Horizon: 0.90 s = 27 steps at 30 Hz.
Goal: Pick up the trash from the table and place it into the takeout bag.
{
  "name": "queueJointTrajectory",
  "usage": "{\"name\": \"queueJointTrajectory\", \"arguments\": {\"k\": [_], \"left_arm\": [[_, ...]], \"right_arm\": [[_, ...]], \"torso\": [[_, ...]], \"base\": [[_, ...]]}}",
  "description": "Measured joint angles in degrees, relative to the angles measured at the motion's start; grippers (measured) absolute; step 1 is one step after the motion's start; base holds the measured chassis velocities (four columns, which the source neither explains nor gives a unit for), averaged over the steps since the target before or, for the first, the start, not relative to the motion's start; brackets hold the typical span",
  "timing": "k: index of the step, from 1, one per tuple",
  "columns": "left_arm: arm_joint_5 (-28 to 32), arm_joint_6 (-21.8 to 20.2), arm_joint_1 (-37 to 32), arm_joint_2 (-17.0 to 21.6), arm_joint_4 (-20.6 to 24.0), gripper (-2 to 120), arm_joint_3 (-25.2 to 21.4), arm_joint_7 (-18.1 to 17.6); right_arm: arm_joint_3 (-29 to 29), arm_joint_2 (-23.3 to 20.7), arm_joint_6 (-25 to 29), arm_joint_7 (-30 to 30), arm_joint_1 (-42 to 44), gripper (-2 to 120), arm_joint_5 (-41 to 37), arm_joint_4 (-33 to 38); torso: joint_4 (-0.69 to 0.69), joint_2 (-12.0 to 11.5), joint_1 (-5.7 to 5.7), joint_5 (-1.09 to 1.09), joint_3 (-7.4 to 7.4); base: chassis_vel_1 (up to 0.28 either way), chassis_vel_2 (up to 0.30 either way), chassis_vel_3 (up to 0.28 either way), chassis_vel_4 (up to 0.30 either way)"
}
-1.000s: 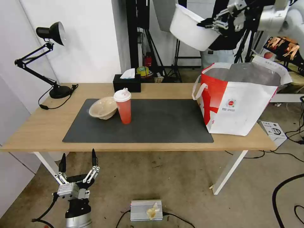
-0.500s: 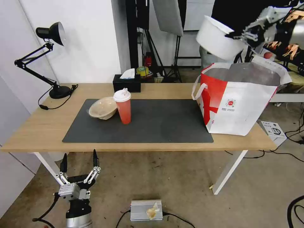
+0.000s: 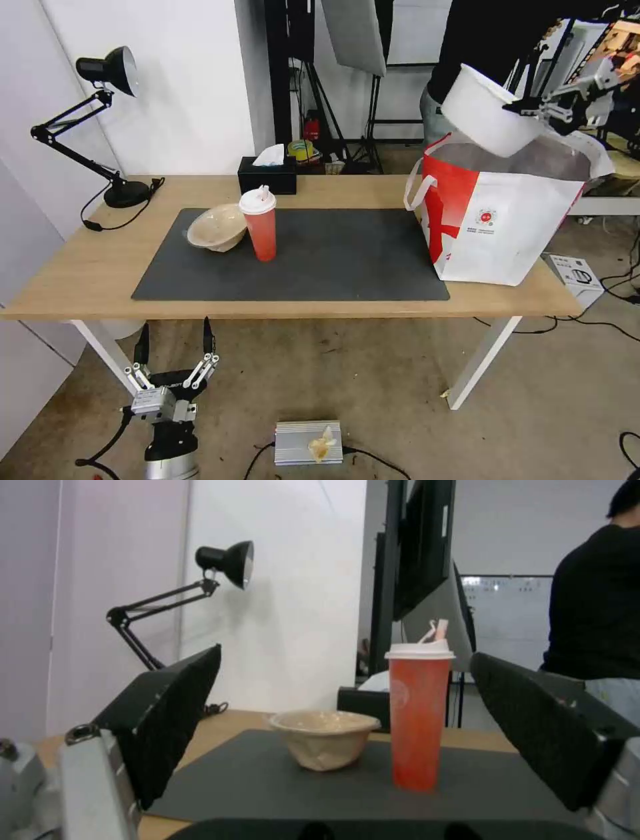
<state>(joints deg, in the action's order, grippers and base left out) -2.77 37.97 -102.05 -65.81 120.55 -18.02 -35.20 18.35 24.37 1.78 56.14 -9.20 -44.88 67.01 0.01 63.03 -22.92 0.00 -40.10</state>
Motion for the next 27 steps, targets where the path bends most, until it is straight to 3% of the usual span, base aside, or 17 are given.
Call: {"name": "queueJointTrajectory", "arguments": {"k": [8, 27], "left_arm": [[-0.11, -0.03, -0.01, 0.02, -0.11, 100, 0.13, 0.03], [-0.24, -0.07, -0.02, -0.30, -0.34, 100, 0.24, 0.08]], "right_arm": [[-6.22, -1.15, 0.00, -0.65, 9.09, 0, 0.47, 0.96], [-9.64, 0.51, 0.02, -1.60, 15.16, 0, 0.48, -0.95]], "torso": [[-0.01, -0.01, 0.00, 0.00, 0.00], [-0.01, -0.01, 0.00, 0.00, 0.00]], "base": [[0.000, 0.000, 0.000, 0.000], [0.000, 0.000, 0.000, 0.000]]}}
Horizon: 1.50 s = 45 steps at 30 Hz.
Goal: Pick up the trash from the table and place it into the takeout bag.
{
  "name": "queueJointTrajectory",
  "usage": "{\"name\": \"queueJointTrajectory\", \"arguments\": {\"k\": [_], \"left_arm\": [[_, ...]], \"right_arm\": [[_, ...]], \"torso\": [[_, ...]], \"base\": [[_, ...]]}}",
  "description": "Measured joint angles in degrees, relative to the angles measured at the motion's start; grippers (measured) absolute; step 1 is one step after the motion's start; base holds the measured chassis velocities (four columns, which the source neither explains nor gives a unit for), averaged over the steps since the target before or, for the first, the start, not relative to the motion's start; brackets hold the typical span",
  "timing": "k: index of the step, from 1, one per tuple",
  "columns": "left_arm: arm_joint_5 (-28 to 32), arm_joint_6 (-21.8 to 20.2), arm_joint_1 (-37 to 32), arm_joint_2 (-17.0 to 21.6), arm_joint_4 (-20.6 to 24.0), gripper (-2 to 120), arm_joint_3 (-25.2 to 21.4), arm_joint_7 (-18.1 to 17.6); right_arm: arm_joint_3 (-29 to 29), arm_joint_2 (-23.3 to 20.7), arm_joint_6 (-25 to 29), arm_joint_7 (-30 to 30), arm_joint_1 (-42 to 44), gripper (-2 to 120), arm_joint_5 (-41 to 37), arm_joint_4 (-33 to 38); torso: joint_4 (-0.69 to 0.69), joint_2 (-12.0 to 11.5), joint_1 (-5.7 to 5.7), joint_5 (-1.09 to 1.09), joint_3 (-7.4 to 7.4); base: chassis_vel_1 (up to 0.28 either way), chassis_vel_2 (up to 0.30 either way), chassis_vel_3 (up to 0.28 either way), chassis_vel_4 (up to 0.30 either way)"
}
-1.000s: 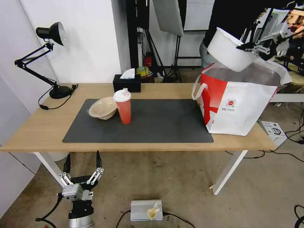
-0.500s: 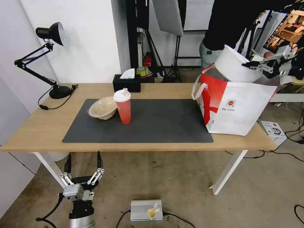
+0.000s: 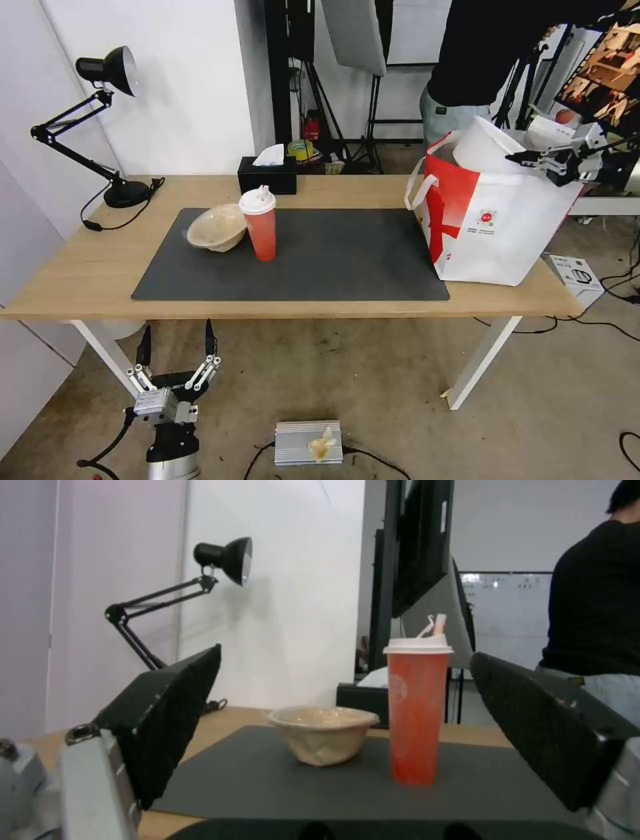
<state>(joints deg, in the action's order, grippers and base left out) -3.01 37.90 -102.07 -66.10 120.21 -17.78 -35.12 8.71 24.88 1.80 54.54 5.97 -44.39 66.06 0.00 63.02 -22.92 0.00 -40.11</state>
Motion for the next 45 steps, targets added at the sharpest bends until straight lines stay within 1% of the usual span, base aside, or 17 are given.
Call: {"name": "queueJointTrajectory", "arguments": {"k": [6, 7, 10, 13, 14, 17, 18, 22, 23, 27, 28, 31, 35, 38, 42, 43, 45], "left_arm": [[0.00, -0.01, 0.12, -0.01, -0.15, 100, 0.02, 0.00], [0.00, -0.02, 0.14, -0.02, -0.16, 100, 0.03, 0.00], [0.01, -0.03, 0.16, -0.04, -0.18, 100, 0.08, 0.01], [0.01, -0.05, 0.15, -0.04, -0.17, 100, 0.13, 0.01], [0.01, -0.05, 0.15, -0.04, -0.17, 100, 0.13, 0.01], [0.01, -0.05, 0.14, -0.12, -0.17, 100, 0.12, 0.02], [0.01, -0.05, 0.14, -0.12, -0.17, 100, 0.12, 0.02], [-0.12, -0.05, 0.11, -0.24, -0.15, 100, 0.17, 0.05], [-0.12, -0.05, 0.11, -0.24, -0.15, 100, 0.17, 0.05], [-0.16, -0.05, -0.08, -0.14, 0.13, 100, 0.07, 0.05], [-0.16, -0.05, -0.08, -0.14, 0.13, 100, 0.07, 0.05], [-0.21, -0.05, -0.16, -0.08, 0.33, 100, 0.02, 0.05], [-0.32, -0.05, -0.23, -0.08, 0.51, 100, 0.02, 0.05], [-0.34, -0.04, -0.26, -0.08, 0.54, 100, -0.05, 0.05], [-0.35, -0.02, -0.18, -0.02, 0.51, 100, -0.12, 0.05], [-0.35, -0.02, -0.18, -0.02, 0.51, 100, -0.12, 0.05], [-0.36, -0.02, -0.14, -0.08, 0.48, 100, -0.13, 0.04]], "right_arm": [[0.00, 0.17, 0.02, -1.26, 0.22, 0, -1.27, 0.38], [0.00, 0.19, 0.02, -1.47, 0.22, 3, -1.58, 0.49], [0.00, 0.23, 0.02, -1.63, 0.14, 12, -2.48, 0.84], [0.07, 0.19, -0.12, -1.70, -0.36, 25, -3.04, 1.15], [0.07, 0.19, -0.12, -1.70, -0.36, 25, -3.04, 1.15], [0.09, -0.06, -0.30, -2.10, -0.70, 41, -3.58, 1.61], [0.09, -0.06, -0.30, -2.10, -0.70, 41, -3.58, 1.61], [0.12, -0.54, -0.45, -2.37, -0.78, 59, -3.73, 2.11], [0.12, -0.54, -0.45, -2.37, -0.78, 59, -3.73, 2.11], [0.12, -1.04, -0.51, -2.69, -0.77, 78, -3.78, 2.64], [0.12, -1.04, -0.51, -2.69, -0.77, 78, -3.78, 2.64], [-0.08, -1.39, -0.51, -2.77, -0.56, 91, -3.85, 2.88], [-0.97, -1.78, -0.52, -2.93, -0.03, 102, -4.15, 3.35], [-2.49, -2.23, -0.47, -4.58, 1.30, 107, -5.51, 4.80], [-6.19, -2.90, 0.42, -13.34, 5.48, 113, -10.00, 10.22], [-6.19, -2.90, 0.42, -13.34, 5.48, 113, -10.00, 10.22], [-9.15, -3.14, 3.35, -21.82, 9.96, 114, -12.42, 15.65]], "torso": [[0.00, 0.00, 0.00, 0.00, 0.00], [0.00, 0.00, 0.00, 0.00, 0.00], [0.00, 0.00, 0.00, 0.00, 0.00], [0.00, 0.00, 0.00, 0.01, 0.00], [0.00, 0.00, 0.00, 0.01, 0.00], [0.00, 0.00, 0.00, 0.01, 0.00], [0.00, 0.00, 0.00, 0.01, 0.00], [0.00, 0.00, 0.00, 0.00, 0.00], [0.00, 0.00, 0.00, 0.00, 0.00], [0.00, 0.00, 0.00, 0.00, 0.00], [0.00, 0.00, 0.00, 0.00, 0.00], [0.00, 0.00, 0.00, 0.00, 0.00], [0.00, 0.00, 0.00, 0.00, 0.00], [0.00, 0.00, 0.00, 0.00, 0.00], [-0.01, 0.00, 0.00, 0.01, 0.00], [-0.01, 0.00, 0.00, 0.01, 0.00], [0.00, 0.01, 0.00, 0.00, 0.00]], "base": [[0.000, 0.000, 0.000, 0.000], [0.000, 0.000, 0.000, 0.000], [0.000, 0.000, 0.000, 0.000], [0.000, 0.000, 0.000, 0.000], [0.000, 0.000, 0.000, 0.000], [0.000, 0.000, 0.000, 0.000], [0.000, 0.000, 0.000, 0.000], [0.000, 0.000, 0.000, 0.000], [0.000, 0.000, 0.000, 0.000], [0.000, 0.000, 0.000, 0.000], [0.000, 0.000, 0.000, 0.000], [0.000, 0.000, 0.000, 0.000], [0.000, 0.000, 0.000, 0.000], [0.000, 0.000, 0.000, 0.000], [0.000, 0.000, 0.000, 0.000], [0.000, 0.000, 0.000, 0.000], [0.000, 0.000, 0.000, 0.000]]}}
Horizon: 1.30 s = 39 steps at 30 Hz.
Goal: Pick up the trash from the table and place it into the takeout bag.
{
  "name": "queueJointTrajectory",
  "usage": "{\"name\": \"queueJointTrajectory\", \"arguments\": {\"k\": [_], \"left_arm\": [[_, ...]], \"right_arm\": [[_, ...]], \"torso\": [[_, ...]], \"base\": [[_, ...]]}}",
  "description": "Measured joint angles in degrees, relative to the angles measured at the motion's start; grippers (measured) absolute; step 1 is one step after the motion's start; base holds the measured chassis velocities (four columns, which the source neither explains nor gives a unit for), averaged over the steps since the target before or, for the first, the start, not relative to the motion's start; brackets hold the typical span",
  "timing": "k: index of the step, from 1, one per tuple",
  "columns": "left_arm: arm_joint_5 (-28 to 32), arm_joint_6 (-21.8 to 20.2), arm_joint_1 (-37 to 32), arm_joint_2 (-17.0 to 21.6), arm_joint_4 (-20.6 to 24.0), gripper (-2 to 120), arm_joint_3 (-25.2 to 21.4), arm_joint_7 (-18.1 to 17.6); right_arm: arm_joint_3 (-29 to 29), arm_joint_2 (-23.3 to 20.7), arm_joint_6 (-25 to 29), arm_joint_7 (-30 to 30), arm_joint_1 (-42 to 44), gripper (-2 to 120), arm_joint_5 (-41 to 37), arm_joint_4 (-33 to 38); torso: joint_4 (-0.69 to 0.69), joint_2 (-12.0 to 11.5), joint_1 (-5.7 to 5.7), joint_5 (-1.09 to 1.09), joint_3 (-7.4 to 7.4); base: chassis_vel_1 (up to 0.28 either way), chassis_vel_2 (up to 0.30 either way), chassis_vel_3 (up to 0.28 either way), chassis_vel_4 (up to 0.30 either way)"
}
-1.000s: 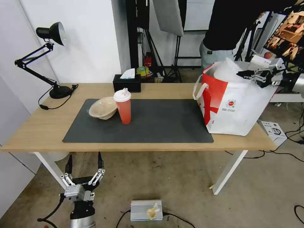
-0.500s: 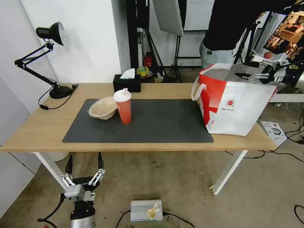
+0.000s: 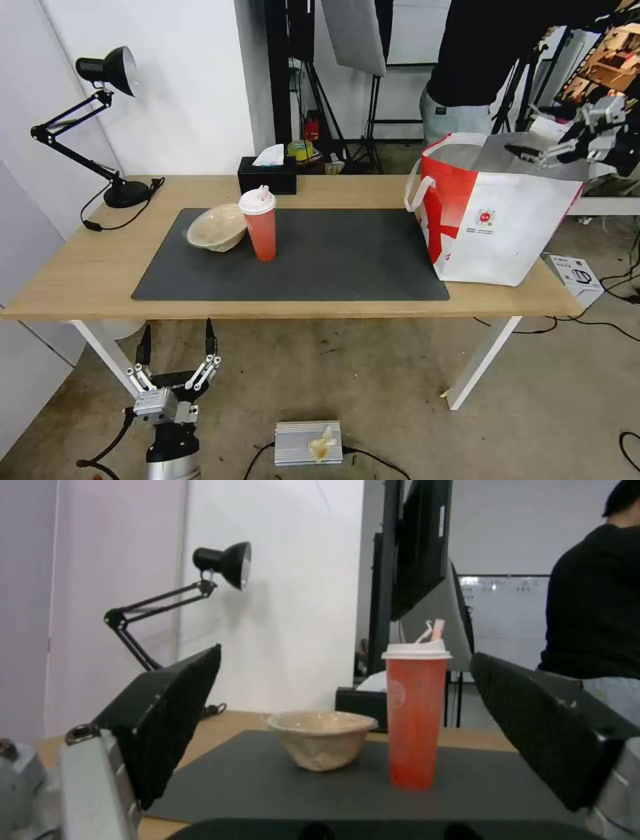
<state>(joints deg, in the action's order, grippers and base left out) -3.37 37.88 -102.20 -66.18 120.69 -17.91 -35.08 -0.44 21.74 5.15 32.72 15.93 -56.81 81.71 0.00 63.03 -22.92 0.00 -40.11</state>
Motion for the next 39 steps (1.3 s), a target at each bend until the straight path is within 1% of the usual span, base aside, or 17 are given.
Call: {"name": "queueJointTrajectory", "arguments": {"k": [1, 2, 4, 5, 6, 9, 10, 14, 18, 19, 21, 24, 25, 29, 33, 37, 39], "left_arm": [[0.00, 0.00, 0.07, -0.01, -0.02, 100, 0.02, 0.01], [0.00, 0.00, 0.07, -0.01, -0.02, 100, 0.02, 0.01], [0.00, 0.00, 0.16, -0.01, -0.05, 100, -0.02, 0.01], [0.00, 0.00, 0.16, -0.01, -0.05, 100, -0.02, 0.01], [0.00, 0.00, 0.16, 0.00, -0.04, 100, -0.06, 0.02], [0.02, 0.01, 0.13, 0.00, 0.03, 100, -0.10, 0.01], [0.02, 0.01, 0.13, 0.00, 0.03, 100, -0.10, 0.01], [0.08, -0.27, 0.44, -0.45, 0.29, 100, -0.21, 0.02], [0.05, -0.32, 0.18, -0.71, 0.62, 100, -0.33, 0.03], [-0.24, -0.16, -0.40, -0.97, 0.85, 100, -0.61, 0.02], [-0.43, 0.04, -0.86, -1.19, 0.95, 100, -0.90, 0.02], [-1.39, 1.23, -2.80, -2.57, 1.22, 100, -2.21, -0.05], [-1.39, 1.23, -2.80, -2.57, 1.22, 100, -2.21, -0.05], [-2.55, 1.80, -4.29, -4.75, 2.29, 100, -3.28, -0.11], [-2.81, 1.81, -4.35, -5.10, 2.41, 100, -3.33, -0.07], [-3.19, 1.81, -4.29, -5.67, 2.42, 100, -3.05, -0.13], [-3.21, 1.82, -4.35, -5.69, 2.42, 100, -3.02, -0.10]], "right_arm": [[-1.88, -0.12, 1.30, -3.93, 2.72, 114, -1.05, 2.95], [-1.88, -0.12, 1.30, -3.93, 2.72, 114, -1.05, 2.95], [-6.31, -0.71, 3.32, -12.94, 10.33, 114, -2.63, 11.34], [-6.31, -0.71, 3.32, -12.94, 10.33, 114, -2.63, 11.34], [-7.82, -0.77, 3.99, -16.53, 13.32, 113, -2.90, 14.95], [-10.83, 1.06, 5.93, -29.30, 21.38, 109, -2.60, 24.64], [-10.83, 1.06, 5.93, -29.30, 21.38, 109, -2.60, 24.64], [-13.98, 5.08, 6.63, -42.41, 31.10, 101, 1.06, 35.31], [-16.08, 7.18, 6.80, -46.11, 36.03, 100, 2.94, 39.93], [-17.11, 9.31, 7.37, -48.01, 40.27, 100, 4.90, 42.88], [-17.10, 10.50, 7.74, -48.73, 41.55, 100, 6.04, 43.76], [-16.28, 14.85, 8.73, -50.99, 45.74, 100, 11.30, 45.73], [-16.28, 14.85, 8.73, -50.99, 45.74, 100, 11.30, 45.73], [-15.87, 20.67, 9.75, -54.63, 54.45, 100, 19.07, 48.09], [-16.40, 23.72, 10.28, -55.97, 60.41, 100, 24.00, 49.20], [-16.49, 30.16, 10.49, -57.96, 72.24, 100, 34.13, 50.81], [-16.29, 31.64, 10.80, -58.25, 74.40, 100, 36.69, 50.81]], "torso": [[0.02, 0.00, 0.00, 0.01, 0.00], [0.02, 0.00, 0.00, 0.01, 0.00], [0.00, 0.00, 0.00, 0.00, 0.00], [0.00, 0.00, 0.00, 0.00, 0.00], [-0.02, 0.00, 0.00, 0.01, 0.01], [0.01, 0.01, 0.01, 0.01, 0.00], [0.01, 0.01, 0.01, 0.01, 0.00], [-0.01, 0.00, 0.01, -0.02, 0.00], [0.01, 0.01, 0.01, 0.03, 0.01], [-0.01, 0.00, 0.00, 0.02, 0.01], [-0.03, 0.00, 0.01, 0.02, 0.01], [0.02, 0.00, 0.01, -0.01, 0.00], [0.02, 0.00, 0.01, -0.01, 0.00], [0.00, -0.01, 0.01, 0.00, 0.00], [0.00, 0.00, 0.01, 0.01, 0.01], [-0.01, -0.01, 0.01, 0.01, 0.01], [-0.02, 0.00, 0.01, 0.00, 0.01]], "base": [[0.000, 0.000, 0.000, 0.000], [0.000, 0.000, 0.000, 0.000], [0.000, 0.000, 0.000, 0.000], [0.000, 0.000, 0.000, 0.000], [0.000, 0.000, 0.000, 0.000], [0.000, 0.000, 0.000, 0.000], [0.000, 0.000, 0.000, 0.000], [0.000, 0.000, 0.000, 0.000], [0.000, 0.000, 0.000, 0.000], [0.000, 0.000, 0.000, 0.000], [0.000, 0.000, 0.000, 0.000], [0.000, 0.000, 0.000, 0.000], [0.000, 0.000, 0.000, 0.000], [0.000, 0.000, 0.000, 0.000], [0.000, 0.000, 0.000, 0.000], [0.000, 0.000, 0.000, 0.000], [0.000, 0.000, 0.000, 0.000]]}}
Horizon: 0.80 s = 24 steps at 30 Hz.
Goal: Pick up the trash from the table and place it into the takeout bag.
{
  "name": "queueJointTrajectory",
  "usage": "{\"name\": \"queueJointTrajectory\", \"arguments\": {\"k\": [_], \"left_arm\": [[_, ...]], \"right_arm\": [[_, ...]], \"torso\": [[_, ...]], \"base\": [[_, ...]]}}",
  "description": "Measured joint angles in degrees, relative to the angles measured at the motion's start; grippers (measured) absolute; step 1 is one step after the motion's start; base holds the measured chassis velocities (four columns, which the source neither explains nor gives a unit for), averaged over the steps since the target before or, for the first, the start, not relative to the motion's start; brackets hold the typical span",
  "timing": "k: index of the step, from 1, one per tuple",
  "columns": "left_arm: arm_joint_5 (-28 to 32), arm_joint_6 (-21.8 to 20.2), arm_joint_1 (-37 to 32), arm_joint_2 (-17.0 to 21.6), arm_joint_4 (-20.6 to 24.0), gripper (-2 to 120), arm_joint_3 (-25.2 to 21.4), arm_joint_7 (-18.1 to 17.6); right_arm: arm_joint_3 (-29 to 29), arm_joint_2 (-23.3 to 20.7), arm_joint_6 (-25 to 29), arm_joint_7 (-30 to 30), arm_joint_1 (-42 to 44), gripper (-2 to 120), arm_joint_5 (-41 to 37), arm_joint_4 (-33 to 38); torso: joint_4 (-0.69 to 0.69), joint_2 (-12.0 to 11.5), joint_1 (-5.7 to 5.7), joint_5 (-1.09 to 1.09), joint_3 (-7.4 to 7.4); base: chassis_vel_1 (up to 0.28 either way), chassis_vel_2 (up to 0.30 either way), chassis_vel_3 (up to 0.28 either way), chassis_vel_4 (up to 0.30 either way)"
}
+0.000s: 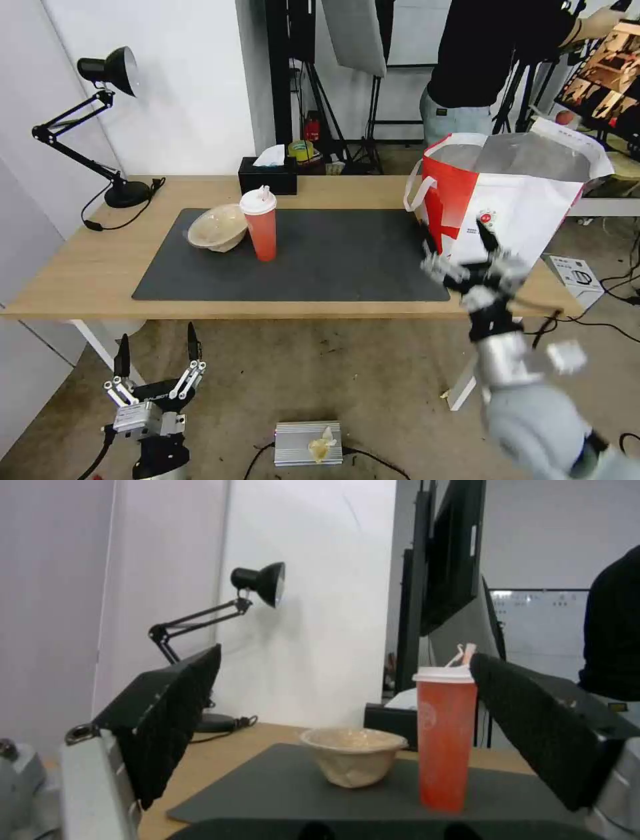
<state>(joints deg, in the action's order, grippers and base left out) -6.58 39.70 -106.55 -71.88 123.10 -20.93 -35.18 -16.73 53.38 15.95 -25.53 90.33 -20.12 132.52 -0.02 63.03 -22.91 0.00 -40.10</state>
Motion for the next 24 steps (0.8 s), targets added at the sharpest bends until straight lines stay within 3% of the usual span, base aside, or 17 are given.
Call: {"name": "queueJointTrajectory", "arguments": {"k": [6, 24], "left_arm": [[-0.13, 0.18, -0.18, 0.04, 0.15, 100, 0.20, 0.14], [-0.07, 0.58, -0.01, 0.30, -0.02, 100, 0.39, 0.16]], "right_arm": [[1.22, 4.32, 0.98, -0.81, 7.13, 100, 8.36, -0.21], [1.21, 4.37, 0.03, -2.34, 12.97, 100, 14.60, -2.09]], "torso": [[0.02, 0.00, 0.00, 0.01, 0.00], [0.03, 0.00, -0.01, 0.00, -0.01]], "base": [[0.000, 0.000, 0.000, 0.000], [0.000, 0.000, 0.000, 0.000]]}}
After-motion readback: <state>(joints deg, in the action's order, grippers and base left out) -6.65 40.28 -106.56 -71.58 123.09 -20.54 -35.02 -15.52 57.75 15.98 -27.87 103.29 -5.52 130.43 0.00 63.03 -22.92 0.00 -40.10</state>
